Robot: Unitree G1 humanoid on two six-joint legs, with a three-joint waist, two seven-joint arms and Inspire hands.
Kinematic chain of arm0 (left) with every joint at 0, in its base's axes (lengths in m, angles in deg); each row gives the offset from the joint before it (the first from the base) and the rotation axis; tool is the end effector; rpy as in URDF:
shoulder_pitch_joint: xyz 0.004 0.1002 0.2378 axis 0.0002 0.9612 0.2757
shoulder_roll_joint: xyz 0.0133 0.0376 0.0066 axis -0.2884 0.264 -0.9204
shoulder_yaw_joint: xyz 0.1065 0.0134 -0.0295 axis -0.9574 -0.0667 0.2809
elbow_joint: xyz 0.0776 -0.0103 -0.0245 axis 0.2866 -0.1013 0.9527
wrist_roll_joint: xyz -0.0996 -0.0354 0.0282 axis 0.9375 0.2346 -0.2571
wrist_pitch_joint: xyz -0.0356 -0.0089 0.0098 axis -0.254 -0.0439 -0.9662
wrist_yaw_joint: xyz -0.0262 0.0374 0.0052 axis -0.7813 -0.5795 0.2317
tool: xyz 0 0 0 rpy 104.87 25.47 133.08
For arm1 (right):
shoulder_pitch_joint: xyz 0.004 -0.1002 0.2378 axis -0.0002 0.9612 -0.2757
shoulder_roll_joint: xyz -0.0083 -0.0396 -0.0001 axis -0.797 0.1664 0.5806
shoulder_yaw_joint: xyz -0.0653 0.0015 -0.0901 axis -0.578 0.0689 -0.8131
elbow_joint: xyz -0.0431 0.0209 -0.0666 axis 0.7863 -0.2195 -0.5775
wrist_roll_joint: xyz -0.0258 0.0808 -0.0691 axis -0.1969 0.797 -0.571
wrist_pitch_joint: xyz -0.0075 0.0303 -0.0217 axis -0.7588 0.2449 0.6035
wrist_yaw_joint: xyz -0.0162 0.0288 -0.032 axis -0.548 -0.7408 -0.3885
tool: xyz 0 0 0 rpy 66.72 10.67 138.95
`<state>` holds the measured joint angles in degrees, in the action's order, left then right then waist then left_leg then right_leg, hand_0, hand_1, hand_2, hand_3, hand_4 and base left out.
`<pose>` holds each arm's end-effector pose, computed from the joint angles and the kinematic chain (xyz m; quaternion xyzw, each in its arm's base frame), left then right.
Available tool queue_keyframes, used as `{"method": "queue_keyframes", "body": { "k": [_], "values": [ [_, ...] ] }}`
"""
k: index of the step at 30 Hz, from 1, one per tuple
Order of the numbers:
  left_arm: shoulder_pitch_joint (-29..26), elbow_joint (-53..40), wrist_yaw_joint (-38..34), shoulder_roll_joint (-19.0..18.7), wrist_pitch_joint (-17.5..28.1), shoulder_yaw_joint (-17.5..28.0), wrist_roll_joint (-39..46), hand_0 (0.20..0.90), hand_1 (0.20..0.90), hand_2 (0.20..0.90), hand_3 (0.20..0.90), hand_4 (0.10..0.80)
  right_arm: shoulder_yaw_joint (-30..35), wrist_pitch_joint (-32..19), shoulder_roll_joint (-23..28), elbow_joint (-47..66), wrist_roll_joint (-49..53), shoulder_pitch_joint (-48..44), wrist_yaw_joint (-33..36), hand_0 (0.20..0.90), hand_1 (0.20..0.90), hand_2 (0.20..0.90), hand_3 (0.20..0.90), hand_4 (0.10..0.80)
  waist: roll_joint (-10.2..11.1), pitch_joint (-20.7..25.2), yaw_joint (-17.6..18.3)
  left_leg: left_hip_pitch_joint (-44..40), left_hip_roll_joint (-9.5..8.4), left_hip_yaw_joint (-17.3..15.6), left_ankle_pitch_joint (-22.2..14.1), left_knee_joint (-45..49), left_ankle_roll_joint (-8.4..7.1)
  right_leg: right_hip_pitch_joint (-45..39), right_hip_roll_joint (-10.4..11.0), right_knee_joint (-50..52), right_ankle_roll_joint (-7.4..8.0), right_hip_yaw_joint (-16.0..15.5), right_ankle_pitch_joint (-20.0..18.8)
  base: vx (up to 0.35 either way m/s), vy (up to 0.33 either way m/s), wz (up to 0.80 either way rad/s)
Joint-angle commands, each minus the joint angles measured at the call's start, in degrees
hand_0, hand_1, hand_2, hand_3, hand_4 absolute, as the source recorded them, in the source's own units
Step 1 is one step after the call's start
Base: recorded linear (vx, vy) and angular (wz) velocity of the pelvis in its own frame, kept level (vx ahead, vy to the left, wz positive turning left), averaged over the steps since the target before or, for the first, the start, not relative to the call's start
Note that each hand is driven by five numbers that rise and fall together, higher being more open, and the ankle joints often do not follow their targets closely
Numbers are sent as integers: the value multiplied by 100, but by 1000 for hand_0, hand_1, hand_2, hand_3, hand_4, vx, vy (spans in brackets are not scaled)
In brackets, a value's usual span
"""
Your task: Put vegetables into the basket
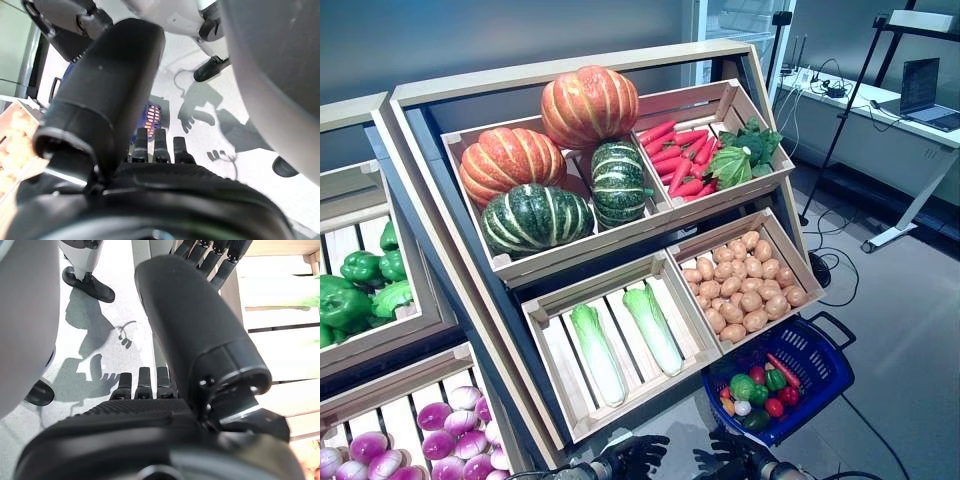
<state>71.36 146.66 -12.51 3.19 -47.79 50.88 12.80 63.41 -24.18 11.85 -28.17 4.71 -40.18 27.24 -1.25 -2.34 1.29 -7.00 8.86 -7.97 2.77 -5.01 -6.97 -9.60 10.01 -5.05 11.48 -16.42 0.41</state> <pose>0.1022 0.1774 -0.1258 0.1004 0.4149 -0.3246 0.8440 0.1049 -0.1842 -0.1289 -0.0949 0.4854 0.1711 0.8521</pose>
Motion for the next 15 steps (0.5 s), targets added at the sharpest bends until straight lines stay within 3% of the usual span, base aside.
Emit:
{"method": "queue_keyframes", "body": {
  "k": [1, 5, 8, 12, 15],
  "values": [
    [-498, -168, 1044, 73, 747, -150, 1163, 900, 900, 900, 900, 800, -169, -47, -92, -250, 140, -427, -304, 900, 900, 900, 900, 800, 49, -210, 12, -19, -173, -186, -182, 1, 216, 179, -232, 192, -452, 230, -93, 0, 0, 0],
    [-534, -1278, 1978, -190, 726, -201, 2038, 900, 900, 900, 900, 800, -200, 162, 49, -116, 166, -490, -332, 900, 900, 900, 900, 800, 11, -284, -28, -15, -155, -198, -158, 1, 194, 176, -232, 193, -450, 219, -111, -20, 6, 0],
    [-626, -2207, 2381, -397, 427, -246, 2607, 900, 900, 900, 900, 800, -192, 256, 81, -79, 170, -530, -308, 900, 900, 900, 900, 800, -19, -297, -67, -6, -154, -175, -162, 1, 187, 157, -215, 168, -446, 179, -136, -11, 3, 0],
    [-677, -3179, 2411, -623, 285, -74, 3105, 900, 900, 900, 900, 800, -163, 223, 74, -26, 86, -438, -279, 900, 900, 900, 900, 800, -36, -275, -94, 6, -151, -160, -165, 1, 177, 132, -189, 126, -425, 139, -159, 0, 0, 0],
    [-734, -3896, 1887, -868, 381, 236, 3068, 900, 900, 900, 900, 800, -145, 198, 103, 58, 92, -310, -241, 900, 900, 900, 900, 800, -48, -263, -117, 27, -150, -142, -153, 1, 169, 128, -173, 117, -423, 119, -160, 0, 0, 0]
  ]
}}
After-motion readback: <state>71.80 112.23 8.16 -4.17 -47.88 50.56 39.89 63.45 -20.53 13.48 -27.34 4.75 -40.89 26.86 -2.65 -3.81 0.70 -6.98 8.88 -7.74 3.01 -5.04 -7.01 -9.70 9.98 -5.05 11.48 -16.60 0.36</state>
